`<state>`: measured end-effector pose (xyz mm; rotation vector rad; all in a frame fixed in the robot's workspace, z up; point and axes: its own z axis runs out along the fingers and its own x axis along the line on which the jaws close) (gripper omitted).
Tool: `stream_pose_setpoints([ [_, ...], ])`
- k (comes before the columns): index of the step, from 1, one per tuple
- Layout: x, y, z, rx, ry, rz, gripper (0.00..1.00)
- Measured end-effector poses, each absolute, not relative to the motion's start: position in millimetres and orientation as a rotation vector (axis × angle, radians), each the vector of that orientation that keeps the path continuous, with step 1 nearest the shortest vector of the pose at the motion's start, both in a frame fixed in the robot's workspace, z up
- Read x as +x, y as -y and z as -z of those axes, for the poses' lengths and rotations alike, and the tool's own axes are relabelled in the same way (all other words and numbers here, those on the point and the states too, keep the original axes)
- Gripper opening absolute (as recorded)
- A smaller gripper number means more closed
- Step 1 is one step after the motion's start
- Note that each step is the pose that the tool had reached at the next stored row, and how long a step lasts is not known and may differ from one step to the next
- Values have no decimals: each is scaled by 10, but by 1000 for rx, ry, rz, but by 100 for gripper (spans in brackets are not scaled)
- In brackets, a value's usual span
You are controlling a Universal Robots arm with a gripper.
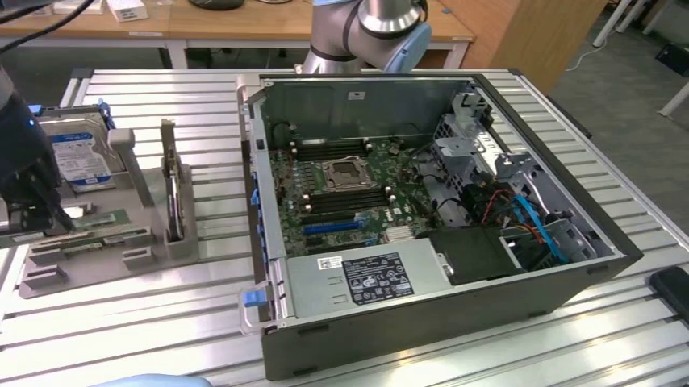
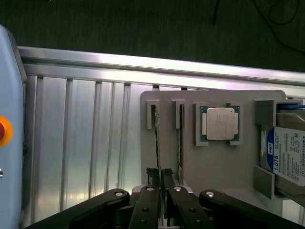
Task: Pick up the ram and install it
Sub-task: 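Pick up the ram and move it above insertion slot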
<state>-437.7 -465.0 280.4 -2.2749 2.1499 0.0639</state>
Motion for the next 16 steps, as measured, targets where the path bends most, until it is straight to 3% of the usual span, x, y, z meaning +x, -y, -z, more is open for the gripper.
stream_pose_setpoints([
  [16,-4377,4650,-3179,-2274,-2154,-67,13],
])
